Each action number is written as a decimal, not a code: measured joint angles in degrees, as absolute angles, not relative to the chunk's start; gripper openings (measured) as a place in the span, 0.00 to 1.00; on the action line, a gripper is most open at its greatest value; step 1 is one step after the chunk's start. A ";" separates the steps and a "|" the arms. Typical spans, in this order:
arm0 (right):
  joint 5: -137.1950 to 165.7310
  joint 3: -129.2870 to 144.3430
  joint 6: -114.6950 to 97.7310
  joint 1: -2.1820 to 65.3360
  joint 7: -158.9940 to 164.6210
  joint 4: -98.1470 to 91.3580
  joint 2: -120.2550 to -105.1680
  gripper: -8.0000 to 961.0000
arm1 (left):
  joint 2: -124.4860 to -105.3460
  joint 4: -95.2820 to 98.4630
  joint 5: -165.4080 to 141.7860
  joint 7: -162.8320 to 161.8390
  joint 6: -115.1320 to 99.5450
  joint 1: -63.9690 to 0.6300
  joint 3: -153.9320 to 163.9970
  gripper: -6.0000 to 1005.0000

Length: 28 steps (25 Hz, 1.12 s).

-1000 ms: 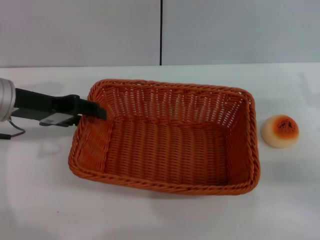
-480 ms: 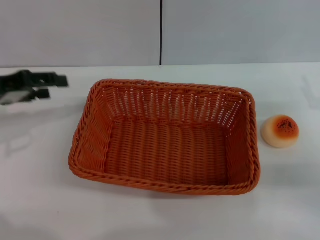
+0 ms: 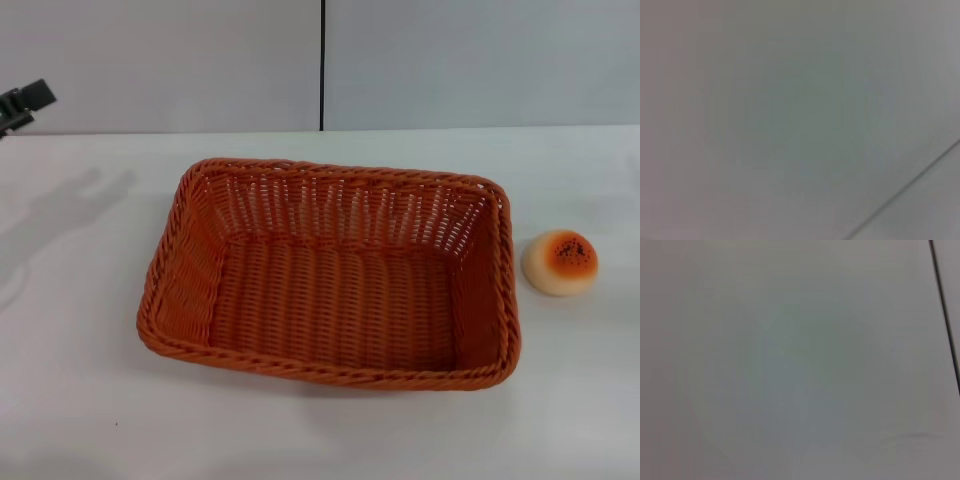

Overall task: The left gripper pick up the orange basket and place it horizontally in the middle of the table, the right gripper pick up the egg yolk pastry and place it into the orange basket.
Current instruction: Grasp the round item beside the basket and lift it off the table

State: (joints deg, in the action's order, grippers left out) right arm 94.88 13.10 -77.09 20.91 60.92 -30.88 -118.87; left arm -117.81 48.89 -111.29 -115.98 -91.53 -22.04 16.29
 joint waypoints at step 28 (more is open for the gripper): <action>151.11 24.59 -97.88 35.05 126.95 -56.69 -113.82 0.51 | -118.10 35.71 -105.10 -94.03 -87.23 -19.91 15.07 0.77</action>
State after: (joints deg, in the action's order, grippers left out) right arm 151.11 24.60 -97.88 35.05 126.95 -56.69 -113.82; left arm -118.10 35.71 -105.10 -94.03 -87.23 -19.91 15.07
